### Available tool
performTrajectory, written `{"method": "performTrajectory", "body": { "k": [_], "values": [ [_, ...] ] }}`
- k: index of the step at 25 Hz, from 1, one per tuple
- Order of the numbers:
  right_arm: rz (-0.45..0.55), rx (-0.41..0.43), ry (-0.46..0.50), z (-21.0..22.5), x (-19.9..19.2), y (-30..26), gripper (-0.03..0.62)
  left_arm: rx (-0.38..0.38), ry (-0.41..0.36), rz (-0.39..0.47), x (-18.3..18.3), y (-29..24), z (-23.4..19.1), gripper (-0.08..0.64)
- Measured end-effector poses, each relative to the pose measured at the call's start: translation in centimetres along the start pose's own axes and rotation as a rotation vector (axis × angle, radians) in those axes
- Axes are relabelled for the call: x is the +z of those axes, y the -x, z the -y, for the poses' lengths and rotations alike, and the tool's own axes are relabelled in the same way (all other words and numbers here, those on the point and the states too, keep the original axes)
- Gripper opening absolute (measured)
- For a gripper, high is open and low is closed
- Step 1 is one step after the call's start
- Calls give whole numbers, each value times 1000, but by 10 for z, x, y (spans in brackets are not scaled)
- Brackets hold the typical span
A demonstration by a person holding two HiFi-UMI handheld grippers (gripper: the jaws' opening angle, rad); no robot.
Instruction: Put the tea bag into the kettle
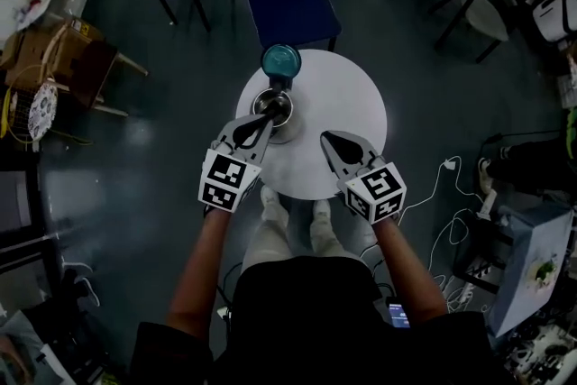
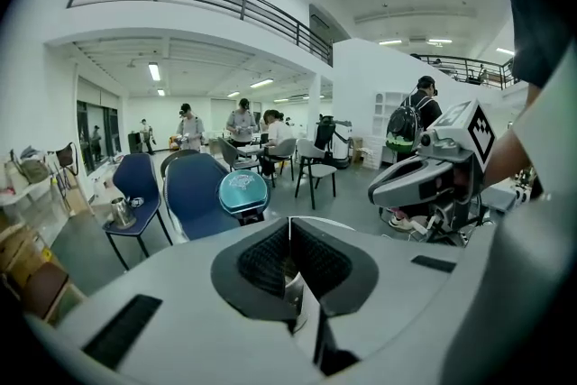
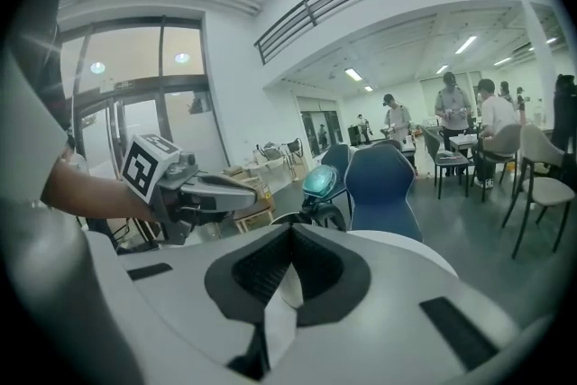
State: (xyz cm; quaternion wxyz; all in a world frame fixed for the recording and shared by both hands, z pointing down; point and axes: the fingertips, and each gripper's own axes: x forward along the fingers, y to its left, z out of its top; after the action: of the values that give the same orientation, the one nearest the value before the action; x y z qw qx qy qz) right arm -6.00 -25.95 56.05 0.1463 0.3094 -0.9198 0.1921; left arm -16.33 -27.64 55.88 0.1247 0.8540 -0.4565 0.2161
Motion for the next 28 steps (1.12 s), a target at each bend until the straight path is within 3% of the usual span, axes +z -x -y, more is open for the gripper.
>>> {"method": "performTrajectory", "body": {
  "k": [9,16,28],
  "values": [
    [30,84,75,-25,29,11,17,44,53,66,13,30,29,16],
    [63,134,141,-35,50,28,17,94,41,87,21,50,51,15],
    [114,209,227,-31,66,67,17,203,114,158,30,75,98,15]
  ]
}}
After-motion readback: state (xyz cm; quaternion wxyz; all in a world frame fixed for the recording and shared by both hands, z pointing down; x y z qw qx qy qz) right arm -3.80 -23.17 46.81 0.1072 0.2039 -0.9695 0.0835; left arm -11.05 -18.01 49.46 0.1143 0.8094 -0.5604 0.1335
